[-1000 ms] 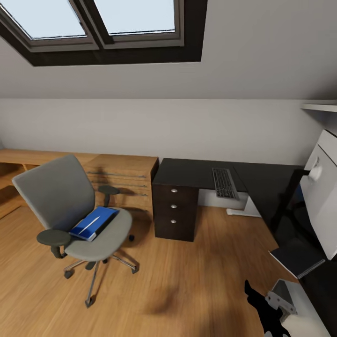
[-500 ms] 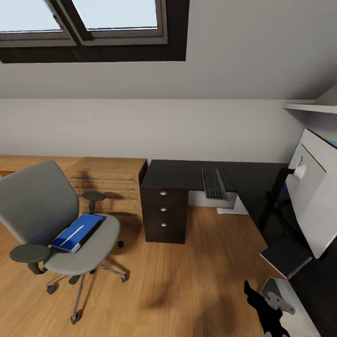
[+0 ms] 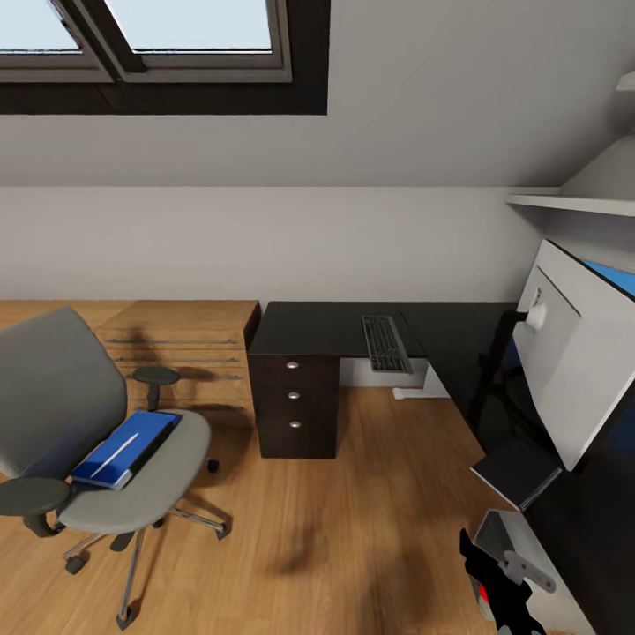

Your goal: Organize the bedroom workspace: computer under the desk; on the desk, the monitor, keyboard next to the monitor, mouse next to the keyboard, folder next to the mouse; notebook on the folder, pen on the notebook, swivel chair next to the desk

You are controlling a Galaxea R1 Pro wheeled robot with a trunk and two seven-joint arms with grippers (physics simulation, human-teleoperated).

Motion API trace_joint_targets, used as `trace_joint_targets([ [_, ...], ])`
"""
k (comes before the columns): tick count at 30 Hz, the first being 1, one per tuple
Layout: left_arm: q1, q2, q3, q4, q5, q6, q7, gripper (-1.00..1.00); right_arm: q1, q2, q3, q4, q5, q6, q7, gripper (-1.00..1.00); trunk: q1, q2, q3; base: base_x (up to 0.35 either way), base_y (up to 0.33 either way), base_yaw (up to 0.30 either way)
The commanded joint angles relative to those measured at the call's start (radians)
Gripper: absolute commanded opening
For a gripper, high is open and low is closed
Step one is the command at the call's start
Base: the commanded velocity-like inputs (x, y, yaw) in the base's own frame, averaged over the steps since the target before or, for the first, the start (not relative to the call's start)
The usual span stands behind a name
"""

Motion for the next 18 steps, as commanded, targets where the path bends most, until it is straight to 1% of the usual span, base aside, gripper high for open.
trace_joint_targets([
  [1,-0.001,0.000,0.008,0.000,-0.005,-0.003,0.002,1.00,-0.001,0.000,-0.003,0.001,-0.010,-0.002,0.009,1.00,0.000,-0.001,-0.001,0.000,0.048,-0.012],
  [18,-0.001,0.000,0.008,0.000,-0.004,-0.002,0.002,1.00,-0.001,0.001,-0.001,0.015,-0.007,-0.003,0.009,1.00,0.000,-0.001,-0.001,0.000,0.006,-0.002],
])
